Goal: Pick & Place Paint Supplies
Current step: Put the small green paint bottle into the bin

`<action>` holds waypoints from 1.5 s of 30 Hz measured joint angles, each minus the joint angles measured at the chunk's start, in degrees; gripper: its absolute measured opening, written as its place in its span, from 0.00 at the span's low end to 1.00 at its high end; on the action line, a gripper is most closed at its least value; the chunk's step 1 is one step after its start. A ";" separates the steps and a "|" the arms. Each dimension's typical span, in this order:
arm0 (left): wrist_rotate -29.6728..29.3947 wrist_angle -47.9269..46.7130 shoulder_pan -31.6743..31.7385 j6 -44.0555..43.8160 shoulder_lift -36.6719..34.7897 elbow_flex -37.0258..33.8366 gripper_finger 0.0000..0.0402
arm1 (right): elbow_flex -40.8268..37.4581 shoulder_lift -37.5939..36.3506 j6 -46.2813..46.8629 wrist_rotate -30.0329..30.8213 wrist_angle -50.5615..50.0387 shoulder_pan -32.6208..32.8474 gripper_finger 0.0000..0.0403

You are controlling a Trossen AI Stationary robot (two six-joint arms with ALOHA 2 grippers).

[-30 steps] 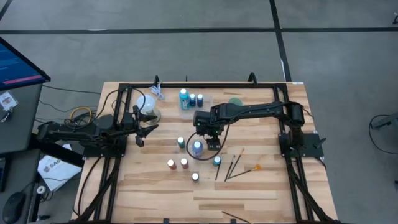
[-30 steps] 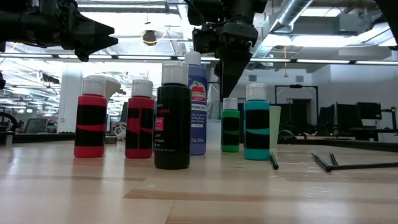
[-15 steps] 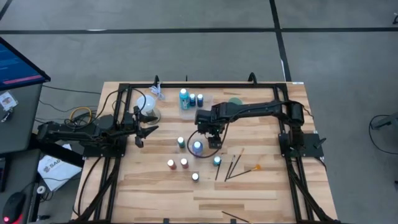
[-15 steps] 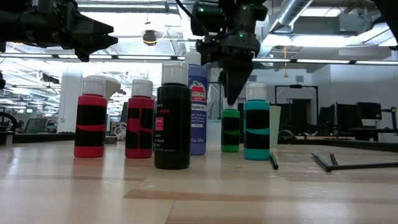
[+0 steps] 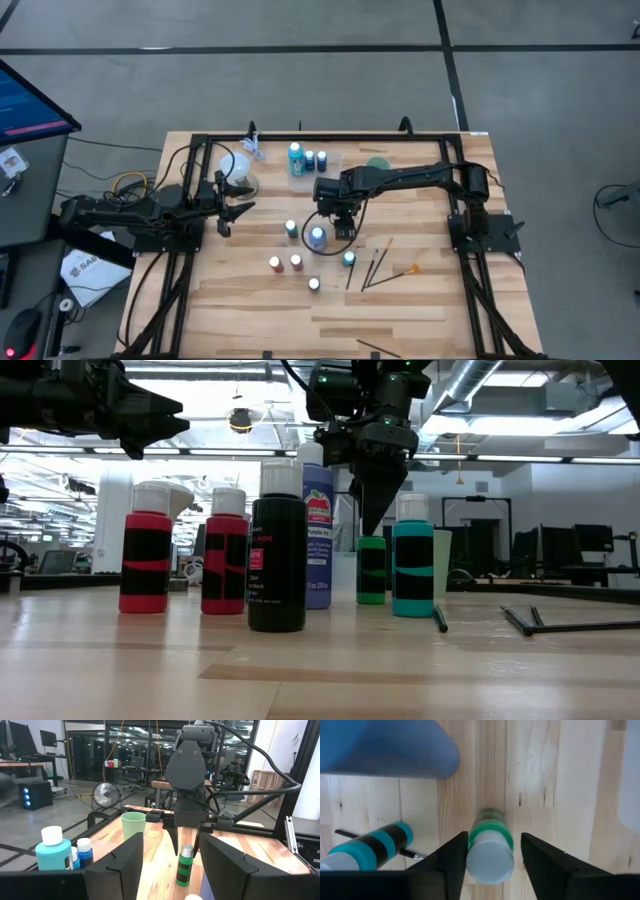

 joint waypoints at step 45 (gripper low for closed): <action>-0.07 -0.44 0.00 -0.22 0.11 0.00 0.44 | 23.91 2.56 -12.62 1.31 -7.95 -22.41 0.27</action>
